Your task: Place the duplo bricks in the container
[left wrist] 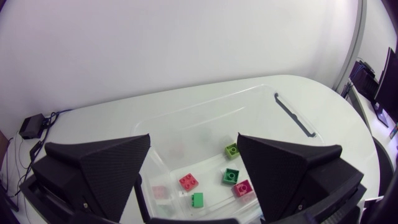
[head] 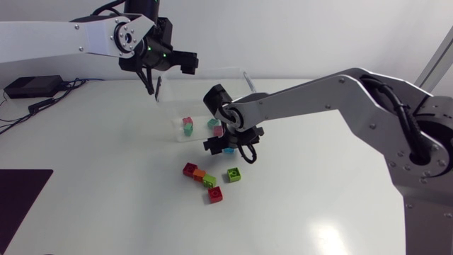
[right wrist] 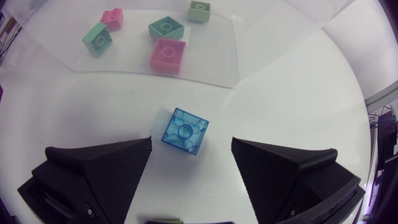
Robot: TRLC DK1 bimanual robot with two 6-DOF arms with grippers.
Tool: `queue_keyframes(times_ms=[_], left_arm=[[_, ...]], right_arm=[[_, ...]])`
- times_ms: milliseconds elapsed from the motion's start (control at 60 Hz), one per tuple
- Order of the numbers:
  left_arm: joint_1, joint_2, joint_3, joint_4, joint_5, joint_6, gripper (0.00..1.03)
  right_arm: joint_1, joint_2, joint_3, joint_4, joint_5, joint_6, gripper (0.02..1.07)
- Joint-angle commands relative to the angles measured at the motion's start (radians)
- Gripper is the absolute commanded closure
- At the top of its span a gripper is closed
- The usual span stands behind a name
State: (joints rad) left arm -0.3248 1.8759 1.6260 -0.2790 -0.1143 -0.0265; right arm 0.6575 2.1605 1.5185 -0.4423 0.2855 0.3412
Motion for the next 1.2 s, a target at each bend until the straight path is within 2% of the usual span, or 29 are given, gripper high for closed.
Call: queue_keyframes(times_ms=[0, 717, 867, 967, 1183], left_arm=[[-0.005, -0.044, -0.037, 0.003, -0.008, -0.018, 0.06], [-0.02, -0.113, -0.052, 0.001, -0.007, -0.018, 0.06], [-0.028, -0.113, -0.052, 0.003, -0.007, -0.02, 0.06], [-0.03, -0.115, -0.052, 0.003, -0.007, -0.02, 0.06], [-0.026, -0.124, -0.063, 0.003, -0.007, -0.016, 0.06]], right_arm=[[-0.013, 0.012, -0.014, -0.007, -0.009, 0.021, 0.14], [-0.059, 0.07, 0.103, -0.09, -0.083, 0.021, 0.16], [-0.07, 0.114, 0.187, -0.176, -0.108, 0.024, 0.17], [-0.081, 0.134, 0.226, -0.196, -0.124, 0.022, 0.24], [-0.087, 0.157, 0.253, -0.213, -0.132, 0.022, 0.52]])
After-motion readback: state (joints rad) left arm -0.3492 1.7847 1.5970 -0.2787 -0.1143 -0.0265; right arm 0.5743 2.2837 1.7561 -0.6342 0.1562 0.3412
